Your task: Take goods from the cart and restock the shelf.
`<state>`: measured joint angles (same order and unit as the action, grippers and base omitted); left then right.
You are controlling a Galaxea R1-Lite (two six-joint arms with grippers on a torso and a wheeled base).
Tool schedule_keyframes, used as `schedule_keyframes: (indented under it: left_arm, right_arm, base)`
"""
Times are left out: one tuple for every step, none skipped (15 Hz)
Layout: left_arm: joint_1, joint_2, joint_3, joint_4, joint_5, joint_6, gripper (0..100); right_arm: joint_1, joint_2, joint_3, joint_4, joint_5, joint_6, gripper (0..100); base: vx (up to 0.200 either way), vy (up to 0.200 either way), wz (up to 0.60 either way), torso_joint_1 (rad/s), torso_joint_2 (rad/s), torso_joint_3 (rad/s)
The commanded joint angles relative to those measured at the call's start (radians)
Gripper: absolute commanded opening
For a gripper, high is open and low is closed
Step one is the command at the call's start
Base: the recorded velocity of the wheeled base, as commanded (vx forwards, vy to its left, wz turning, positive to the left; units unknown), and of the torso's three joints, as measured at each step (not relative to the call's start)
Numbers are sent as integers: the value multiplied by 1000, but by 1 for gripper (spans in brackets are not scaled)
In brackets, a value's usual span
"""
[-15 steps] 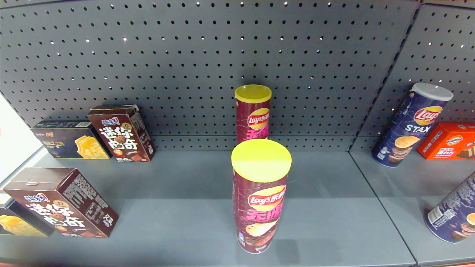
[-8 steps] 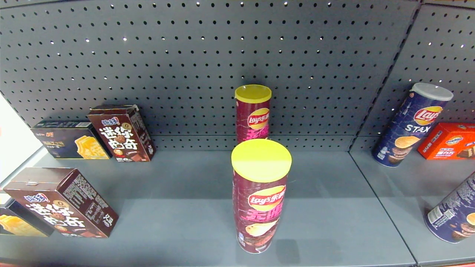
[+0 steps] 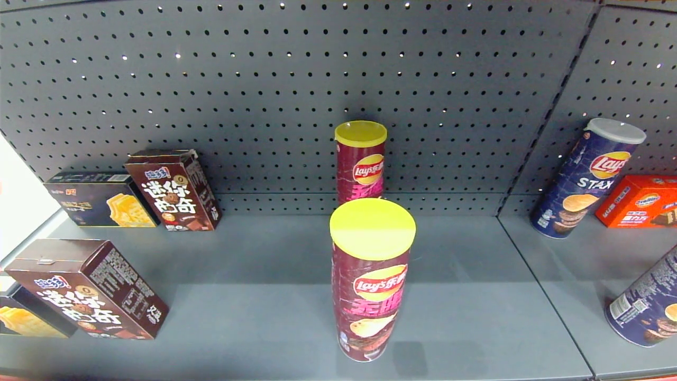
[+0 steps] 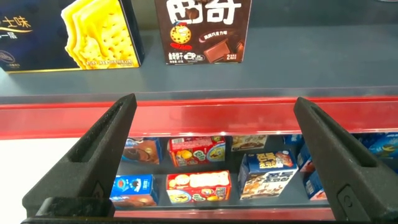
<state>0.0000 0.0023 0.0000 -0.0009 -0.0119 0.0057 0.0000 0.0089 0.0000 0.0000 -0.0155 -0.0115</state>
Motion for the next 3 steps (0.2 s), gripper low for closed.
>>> schedule_keyframes:
  left_arm:
    - [0, 1, 0, -1, 0, 0, 100]
    - [0, 1, 0, -1, 0, 0, 100]
    - [0, 1, 0, -1, 0, 0, 100]
  right_arm:
    - [0, 0, 0, 0, 2, -5, 100]
    - [0, 0, 0, 0, 2, -5, 100]
    - [0, 2, 0, -2, 2, -4, 100]
  base:
    - [0, 0, 0, 0, 0, 0]
    - [0, 0, 0, 0, 0, 0]
    - [0, 0, 0, 0, 0, 0]
